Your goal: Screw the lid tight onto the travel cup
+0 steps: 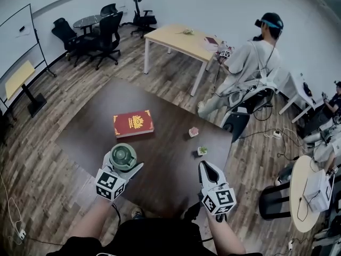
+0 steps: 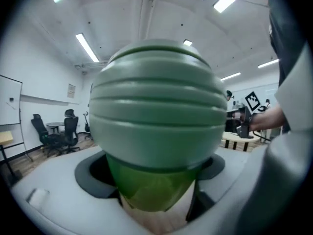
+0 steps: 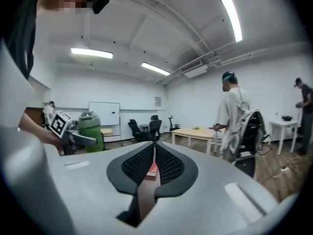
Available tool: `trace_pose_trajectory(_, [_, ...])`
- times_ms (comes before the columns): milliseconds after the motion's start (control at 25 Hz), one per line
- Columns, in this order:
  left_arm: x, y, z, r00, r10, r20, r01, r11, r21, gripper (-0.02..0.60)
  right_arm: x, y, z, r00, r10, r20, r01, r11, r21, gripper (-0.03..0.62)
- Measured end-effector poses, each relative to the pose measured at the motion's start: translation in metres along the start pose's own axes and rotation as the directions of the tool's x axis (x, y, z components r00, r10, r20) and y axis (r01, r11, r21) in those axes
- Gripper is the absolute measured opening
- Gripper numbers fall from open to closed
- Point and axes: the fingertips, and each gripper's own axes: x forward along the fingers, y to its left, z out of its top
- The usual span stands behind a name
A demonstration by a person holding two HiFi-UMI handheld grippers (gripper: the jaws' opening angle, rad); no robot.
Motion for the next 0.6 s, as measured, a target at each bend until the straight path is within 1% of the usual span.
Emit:
trace_pose_trajectory(40, [-0.003, 0.008, -0.009, 0.999, 0.035, -0.012, -0.035, 0.999, 0.002, 0.423, -0.003, -0.012, -0.01, 0.998, -0.059, -0.015, 0.058, 0.998, -0.019, 0.02])
trace_pose_trajectory(120, [-0.008, 0.019, -0.025, 0.996, 0.083, -0.031, -0.083, 0.997, -0.004, 0.422, -0.008, -0.029, -0.029, 0.99, -0.137, -0.037, 0.136, 0.99, -0.031, 0.011])
trace_pose_trajectory(200, [-0.014, 0.028, -0.036, 0.992, 0.123, -0.042, -0.124, 0.992, -0.016, 0.423, -0.012, -0.038, -0.04, 0.982, -0.183, -0.045, 0.182, 0.983, -0.039, 0.009])
trace_pose_trajectory(320, [-0.022, 0.037, -0.041, 0.985, 0.168, -0.043, -0.169, 0.985, -0.036, 0.422, -0.017, -0.047, -0.046, 0.969, -0.242, -0.043, 0.24, 0.969, -0.056, 0.009])
trace_pose_trajectory(440, [-0.025, 0.041, -0.04, 0.982, 0.184, -0.04, -0.186, 0.981, -0.051, 0.422, -0.017, -0.052, -0.045, 0.958, -0.285, -0.035, 0.281, 0.955, -0.09, 0.009])
trace_pose_trajectory(600, [-0.028, 0.047, -0.037, 0.981, 0.192, -0.035, -0.194, 0.979, -0.064, 0.422, -0.017, -0.054, -0.041, 0.956, -0.294, -0.021, 0.291, 0.952, -0.092, 0.009])
